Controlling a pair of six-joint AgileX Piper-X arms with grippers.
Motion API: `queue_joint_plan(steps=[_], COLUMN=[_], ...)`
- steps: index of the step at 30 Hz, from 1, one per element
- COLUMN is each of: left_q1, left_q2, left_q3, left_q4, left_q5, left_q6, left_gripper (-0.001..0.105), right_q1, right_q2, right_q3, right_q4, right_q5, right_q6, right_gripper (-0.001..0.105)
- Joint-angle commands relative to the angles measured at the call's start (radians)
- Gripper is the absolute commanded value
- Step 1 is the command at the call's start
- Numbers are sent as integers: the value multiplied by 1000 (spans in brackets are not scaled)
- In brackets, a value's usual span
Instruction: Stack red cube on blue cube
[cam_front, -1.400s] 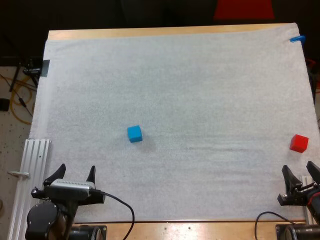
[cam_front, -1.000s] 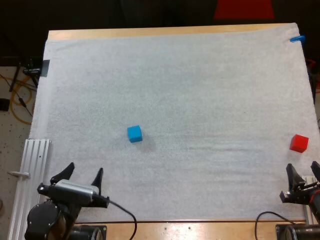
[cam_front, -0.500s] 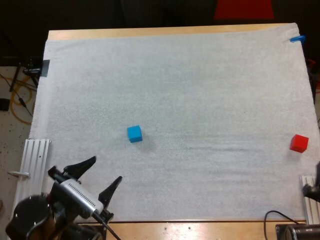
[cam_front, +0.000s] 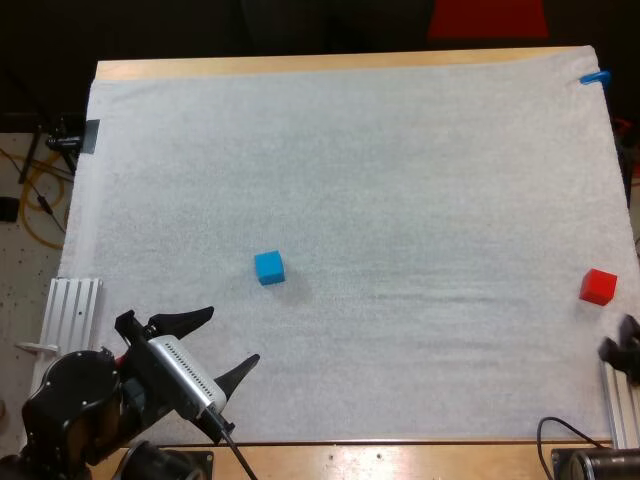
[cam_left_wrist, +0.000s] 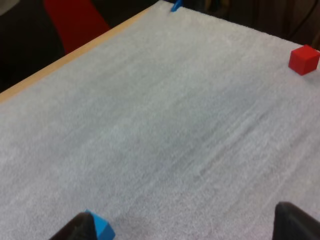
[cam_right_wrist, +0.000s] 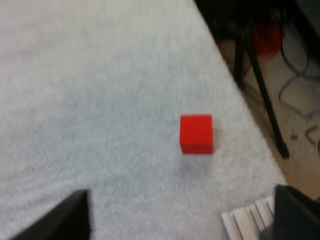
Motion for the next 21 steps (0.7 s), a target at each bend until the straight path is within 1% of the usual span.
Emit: queue_joint_plan(steps=[1, 5, 7, 10, 16, 21], left_q1=[-5, -5, -5, -5, -5, -5], left_q2=[0, 0, 0, 0, 0, 0], left_q3=[-6, -6, -6, -6, -6, -6], left_q4=[-1, -1, -1, -1, -1, -1], left_q5=[9, 9, 9, 9, 9, 9], left_q6=[9, 9, 9, 9, 9, 9], left_gripper=[67, 68, 68, 68, 68, 68], right_q1=[-2, -2, -2, -5, -5, -9], right_q2=[49, 182, 262, 369, 545, 654], right_q3=[-9, -9, -9, -9, -9, -9], right_q4=[-7, -29, -65, -121, -226, -276], right_q5=[-4, 4, 8, 19, 29, 46], right_q6=[-3, -6, -2, -1, 0, 2], right_gripper=[83, 81, 79, 79, 79, 79])
